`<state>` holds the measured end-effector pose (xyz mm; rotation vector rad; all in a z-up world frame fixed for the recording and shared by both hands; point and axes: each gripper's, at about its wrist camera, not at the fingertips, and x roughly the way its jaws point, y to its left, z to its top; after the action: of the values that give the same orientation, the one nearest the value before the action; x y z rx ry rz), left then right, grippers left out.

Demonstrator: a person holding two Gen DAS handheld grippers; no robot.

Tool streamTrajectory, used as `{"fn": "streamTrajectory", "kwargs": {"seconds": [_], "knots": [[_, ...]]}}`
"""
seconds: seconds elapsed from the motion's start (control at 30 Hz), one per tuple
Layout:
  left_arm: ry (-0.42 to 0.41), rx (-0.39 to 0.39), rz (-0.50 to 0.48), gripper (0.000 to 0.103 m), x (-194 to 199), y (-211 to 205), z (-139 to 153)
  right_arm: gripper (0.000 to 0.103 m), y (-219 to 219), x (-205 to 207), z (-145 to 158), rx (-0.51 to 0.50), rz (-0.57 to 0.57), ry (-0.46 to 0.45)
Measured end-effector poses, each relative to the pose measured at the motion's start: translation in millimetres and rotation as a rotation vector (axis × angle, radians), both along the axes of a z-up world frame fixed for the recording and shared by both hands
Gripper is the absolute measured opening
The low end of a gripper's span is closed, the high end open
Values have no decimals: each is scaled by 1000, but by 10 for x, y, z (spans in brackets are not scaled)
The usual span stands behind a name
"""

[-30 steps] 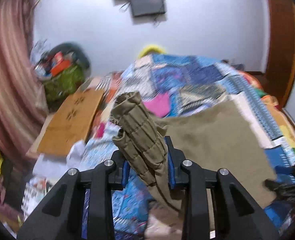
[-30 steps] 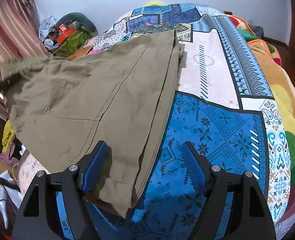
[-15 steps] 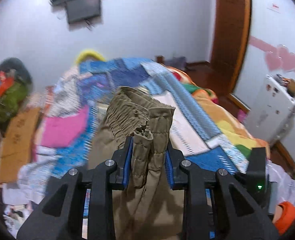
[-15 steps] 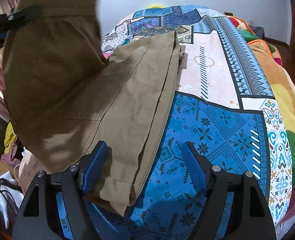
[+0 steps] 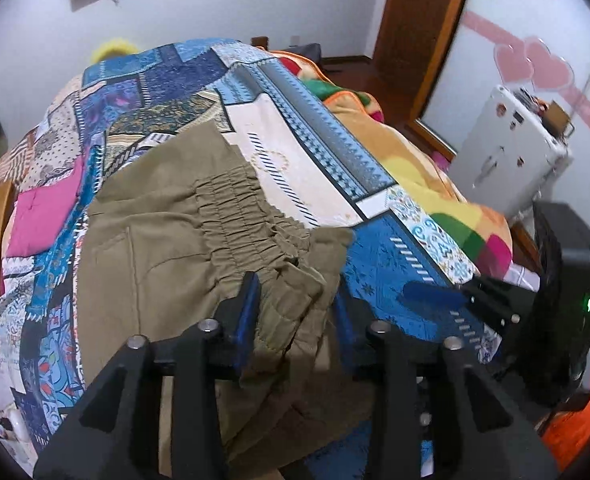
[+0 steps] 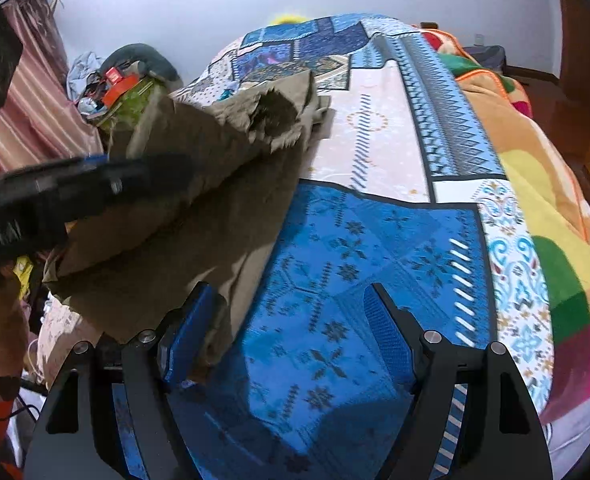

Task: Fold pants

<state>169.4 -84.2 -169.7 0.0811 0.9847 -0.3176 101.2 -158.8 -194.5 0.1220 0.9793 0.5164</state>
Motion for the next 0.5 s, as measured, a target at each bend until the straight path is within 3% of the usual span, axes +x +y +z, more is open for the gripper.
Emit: {"fn": "streamTrajectory", "kwargs": {"seconds": [0.03,0.07,0.1,0.3,0.5], "knots": [[16,-5,-13,56,-1,-19,2,74,-23,0,6,-1,-7,-1],[22,-7,-20,70,-19,-27,23,74,-43,-1,10,-4,-13,-2],[7,-4,-19,76,-31,-19,55,74,-60,3,16,-6,-18,-5],[-109,35,36,85,-137,249,369,74,-125,-7,99,-31,-44,-34],[-170,82,182,93,-53,872,525,74,-139,-17,392,-11,-54,-116]]}}
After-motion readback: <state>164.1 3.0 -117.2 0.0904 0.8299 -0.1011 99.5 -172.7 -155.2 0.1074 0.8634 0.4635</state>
